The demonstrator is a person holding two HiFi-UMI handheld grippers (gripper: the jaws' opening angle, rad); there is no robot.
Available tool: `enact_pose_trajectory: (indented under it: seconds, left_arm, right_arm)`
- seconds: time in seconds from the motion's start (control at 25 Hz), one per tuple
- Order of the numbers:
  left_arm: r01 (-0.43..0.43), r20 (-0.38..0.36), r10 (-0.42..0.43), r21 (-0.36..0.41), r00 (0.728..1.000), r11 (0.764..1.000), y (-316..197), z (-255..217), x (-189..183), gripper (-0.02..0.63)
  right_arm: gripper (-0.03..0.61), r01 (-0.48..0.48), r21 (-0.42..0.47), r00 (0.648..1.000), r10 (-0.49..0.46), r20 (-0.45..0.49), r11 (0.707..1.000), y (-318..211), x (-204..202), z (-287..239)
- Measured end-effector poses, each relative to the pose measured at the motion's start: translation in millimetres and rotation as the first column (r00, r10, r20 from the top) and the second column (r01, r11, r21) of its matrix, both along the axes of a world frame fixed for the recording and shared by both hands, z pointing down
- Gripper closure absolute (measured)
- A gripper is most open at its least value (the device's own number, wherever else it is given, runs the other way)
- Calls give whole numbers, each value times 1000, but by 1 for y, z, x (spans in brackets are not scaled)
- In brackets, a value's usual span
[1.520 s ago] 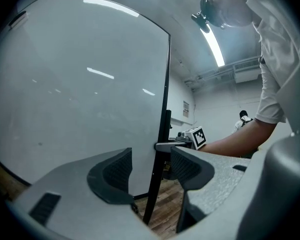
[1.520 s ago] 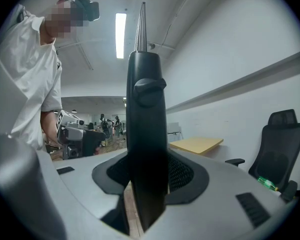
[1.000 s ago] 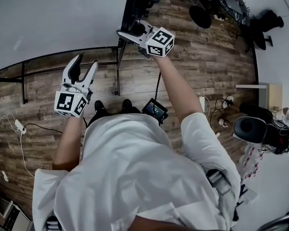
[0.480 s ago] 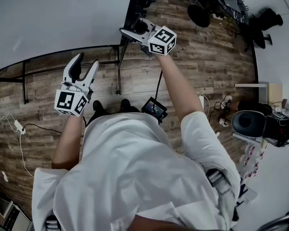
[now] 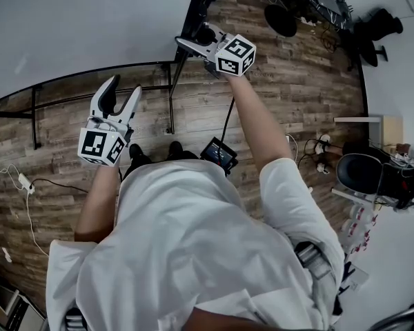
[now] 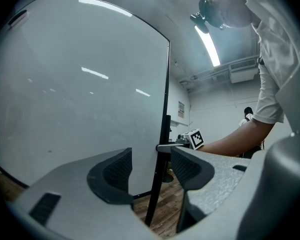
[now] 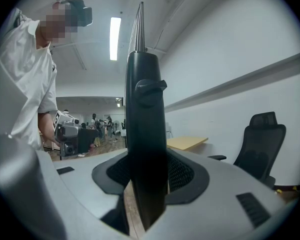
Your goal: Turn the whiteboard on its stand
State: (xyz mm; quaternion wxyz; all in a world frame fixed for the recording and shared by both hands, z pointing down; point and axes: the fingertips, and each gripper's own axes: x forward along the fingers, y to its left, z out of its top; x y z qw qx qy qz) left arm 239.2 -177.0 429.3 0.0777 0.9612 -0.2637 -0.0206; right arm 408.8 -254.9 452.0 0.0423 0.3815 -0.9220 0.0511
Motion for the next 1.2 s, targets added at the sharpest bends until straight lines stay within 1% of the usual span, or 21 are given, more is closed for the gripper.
enact_pose_trajectory:
  seconds: [0.28,0.44,0.6,0.84,1.04,1.2]
  left_arm:
    - [-10,1,10,1,1000,1000,6,1,14,370]
    - [-6,1,6,6,1000,1000,12,-4,36,370]
    - [-12,4,12,1,1000,1000,16,-3,48,370]
    - [-17,10,17,-6,1000,1000,12,4,46,371]
    - [-30,8,30,-13,1000,999,18,4,69,370]
    - [-42,8,42,-19,999,999,18,10,76,370]
  right_arm:
    - [400,-23,-4,1000,24,19,1000,7,23,1]
    - [400,-26,2,999,26,25,1000,14,49,-2]
    - [397,-35,4,999,35,33,999,19,67,-3]
    - [397,-50,9,998,49,39,999,18,70,-1]
    - [396,-54,10,998,54,41,998,25,95,-3]
    - [394,-61,9,997,60,43,998,25,103,0]
